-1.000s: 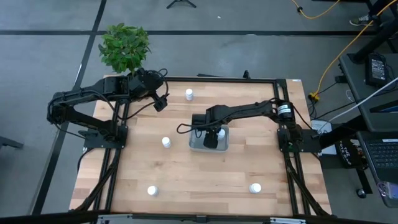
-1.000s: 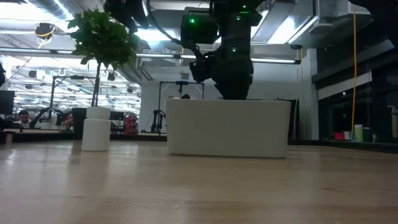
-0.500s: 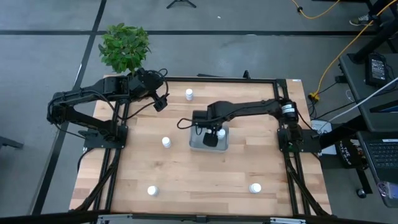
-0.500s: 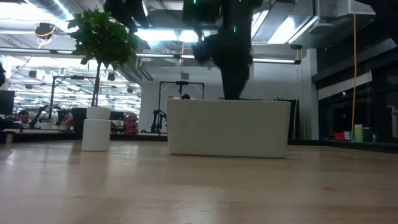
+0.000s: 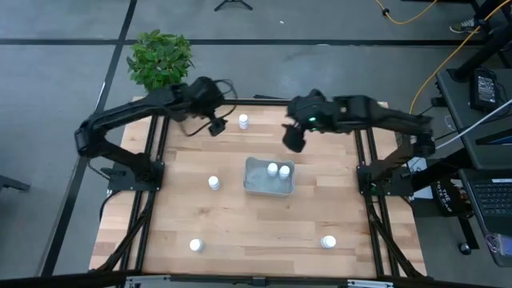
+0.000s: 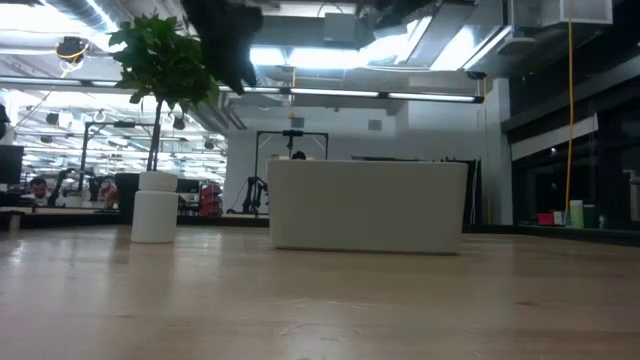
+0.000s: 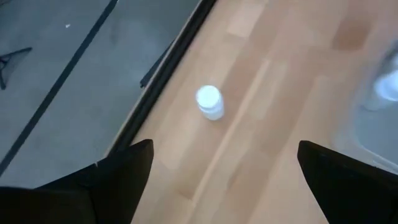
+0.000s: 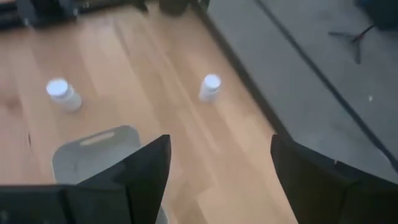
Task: Pick and place pill bottles into a basket
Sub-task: Put the white pill bottle into the gray bin
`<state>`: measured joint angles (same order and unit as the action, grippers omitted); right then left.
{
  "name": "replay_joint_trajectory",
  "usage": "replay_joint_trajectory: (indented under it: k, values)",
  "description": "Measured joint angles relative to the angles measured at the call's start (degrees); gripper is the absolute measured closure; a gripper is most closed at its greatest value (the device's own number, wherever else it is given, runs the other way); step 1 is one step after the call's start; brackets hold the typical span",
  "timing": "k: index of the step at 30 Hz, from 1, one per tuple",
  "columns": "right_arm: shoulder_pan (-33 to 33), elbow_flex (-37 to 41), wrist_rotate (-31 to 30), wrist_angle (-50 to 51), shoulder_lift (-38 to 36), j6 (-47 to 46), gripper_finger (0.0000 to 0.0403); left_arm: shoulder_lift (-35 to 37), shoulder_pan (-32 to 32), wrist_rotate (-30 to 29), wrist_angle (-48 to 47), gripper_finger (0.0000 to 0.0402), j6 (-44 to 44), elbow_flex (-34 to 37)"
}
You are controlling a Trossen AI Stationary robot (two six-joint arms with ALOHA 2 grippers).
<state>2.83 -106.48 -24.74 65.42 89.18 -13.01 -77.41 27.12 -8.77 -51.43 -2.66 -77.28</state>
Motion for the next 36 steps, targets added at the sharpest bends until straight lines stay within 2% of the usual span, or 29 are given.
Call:
replay_joint_trajectory:
  k: [5,14,21,26,31,36]
  values:
    - [0.0,0.0,-1.8,1.2,-4.2,0.0,0.0128,-8.2,3.9,6.7,6.4,0.0011,-1.0,0.0]
    - [0.0,0.9,-2.0,6.8,-4.9,1.6,0.0128,-21.8,4.9,16.9,13.9,0.0011,-0.3,0.0]
    - [0.0,5.7,-1.8,6.5,-5.6,1.3,0.0128,-28.7,5.1,14.9,18.2,0.0011,-0.5,-2.8]
    - [0.0,8.7,-0.6,6.3,-5.5,-0.4,0.0128,-29.3,6.2,9.4,18.4,0.0011,-1.1,-4.9]
    - [-0.6,9.7,0.0,5.9,-5.5,-1.8,0.0128,-29.2,8.4,9.3,17.1,0.0011,-1.1,-6.1]
    - [-0.9,9.7,0.0,5.0,-5.5,-1.9,0.0128,-29.2,10.0,10.8,16.1,0.0011,-1.0,-4.2]
